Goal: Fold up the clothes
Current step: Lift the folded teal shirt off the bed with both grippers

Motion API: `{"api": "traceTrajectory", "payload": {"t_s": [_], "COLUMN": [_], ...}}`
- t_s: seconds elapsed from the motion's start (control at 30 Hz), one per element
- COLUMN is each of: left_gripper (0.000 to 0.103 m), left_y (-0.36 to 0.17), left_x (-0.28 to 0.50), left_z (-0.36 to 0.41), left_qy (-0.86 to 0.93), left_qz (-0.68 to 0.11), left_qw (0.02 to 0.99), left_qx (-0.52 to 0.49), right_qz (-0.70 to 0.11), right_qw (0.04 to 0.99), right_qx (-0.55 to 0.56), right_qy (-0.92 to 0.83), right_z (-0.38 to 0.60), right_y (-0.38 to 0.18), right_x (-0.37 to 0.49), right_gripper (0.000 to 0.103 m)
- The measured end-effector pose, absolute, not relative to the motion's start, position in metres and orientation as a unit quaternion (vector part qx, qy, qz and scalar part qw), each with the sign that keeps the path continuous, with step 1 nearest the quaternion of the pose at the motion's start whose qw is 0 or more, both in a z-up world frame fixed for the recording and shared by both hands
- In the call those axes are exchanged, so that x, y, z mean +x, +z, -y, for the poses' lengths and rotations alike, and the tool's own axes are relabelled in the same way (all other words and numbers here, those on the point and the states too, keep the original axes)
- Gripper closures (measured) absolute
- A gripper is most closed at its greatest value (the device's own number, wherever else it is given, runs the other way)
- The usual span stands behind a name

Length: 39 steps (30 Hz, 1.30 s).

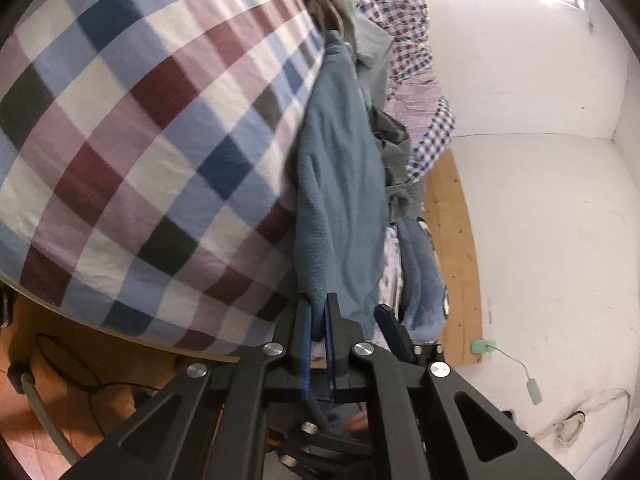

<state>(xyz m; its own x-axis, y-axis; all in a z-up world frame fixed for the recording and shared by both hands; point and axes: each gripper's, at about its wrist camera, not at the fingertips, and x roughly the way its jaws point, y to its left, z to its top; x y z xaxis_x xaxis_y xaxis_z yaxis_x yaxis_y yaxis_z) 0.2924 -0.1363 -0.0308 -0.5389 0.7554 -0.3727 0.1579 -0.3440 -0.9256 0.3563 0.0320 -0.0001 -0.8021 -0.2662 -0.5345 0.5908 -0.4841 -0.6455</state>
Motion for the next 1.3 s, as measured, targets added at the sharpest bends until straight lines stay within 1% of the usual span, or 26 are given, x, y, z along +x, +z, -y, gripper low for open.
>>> {"api": "traceTrajectory", "payload": {"t_s": [0.13,0.2,0.43,0.5,0.57,0.63,0.67,0.73,0.8,0.83,0.9,0.97,1.0,1.03,1.3], "left_gripper": [0.099,0.099,0.1,0.1,0.1,0.1,0.1,0.1,0.1,0.1,0.1,0.1,0.1,0.1,0.1], "left_y": [-0.026,-0.025,-0.015,-0.014,-0.014,-0.013,-0.012,-0.013,-0.014,-0.014,-0.015,-0.015,-0.015,-0.015,-0.015], "left_x": [0.291,0.29,0.29,0.291,0.293,0.292,0.293,0.295,0.295,0.295,0.295,0.295,0.294,0.294,0.289], "left_z": [0.136,0.136,0.138,0.139,0.141,0.14,0.14,0.142,0.142,0.142,0.142,0.143,0.143,0.143,0.144], "left_qy": [0.696,0.694,0.691,0.69,0.688,0.688,0.687,0.686,0.686,0.685,0.684,0.684,0.683,0.683,0.684], "left_qz": [0.536,0.538,0.546,0.548,0.549,0.55,0.551,0.552,0.553,0.553,0.554,0.554,0.555,0.556,0.553], "left_qw": [0.225,0.229,0.251,0.254,0.257,0.258,0.259,0.259,0.259,0.259,0.26,0.261,0.262,0.263,0.264], "left_qx": [-0.422,-0.419,-0.402,-0.399,-0.398,-0.397,-0.396,-0.396,-0.397,-0.397,-0.397,-0.396,-0.396,-0.395,-0.395], "right_qz": [-0.453,-0.454,-0.5,-0.505,-0.509,-0.512,-0.515,-0.52,-0.524,-0.525,-0.528,-0.527,-0.528,-0.529,-0.512], "right_qw": [0.215,0.209,0.177,0.171,0.162,0.155,0.152,0.147,0.147,0.145,0.141,0.139,0.137,0.134,0.148], "right_qx": [0.147,0.142,0.111,0.105,0.099,0.095,0.094,0.091,0.092,0.092,0.093,0.099,0.099,0.099,0.121], "right_qy": [-0.852,-0.854,-0.84,-0.839,-0.84,-0.839,-0.839,-0.836,-0.834,-0.833,-0.832,-0.832,-0.832,-0.832,-0.837], "right_z": [-0.026,-0.022,-0.007,-0.003,-0.001,0.002,0.003,0.006,0.009,0.01,0.012,0.013,0.014,0.015,0.014], "right_y": [-0.001,-0.001,-0.015,-0.017,-0.017,-0.017,-0.018,-0.019,-0.02,-0.021,-0.021,-0.021,-0.021,-0.02,-0.011], "right_x": [0.348,0.343,0.333,0.327,0.323,0.318,0.316,0.313,0.312,0.311,0.308,0.303,0.302,0.3,0.289], "right_gripper": [0.023,0.023,0.025,0.027,0.038,0.043,0.049,0.052,0.058,0.064,0.07,0.085,0.087,0.092,0.095]}}
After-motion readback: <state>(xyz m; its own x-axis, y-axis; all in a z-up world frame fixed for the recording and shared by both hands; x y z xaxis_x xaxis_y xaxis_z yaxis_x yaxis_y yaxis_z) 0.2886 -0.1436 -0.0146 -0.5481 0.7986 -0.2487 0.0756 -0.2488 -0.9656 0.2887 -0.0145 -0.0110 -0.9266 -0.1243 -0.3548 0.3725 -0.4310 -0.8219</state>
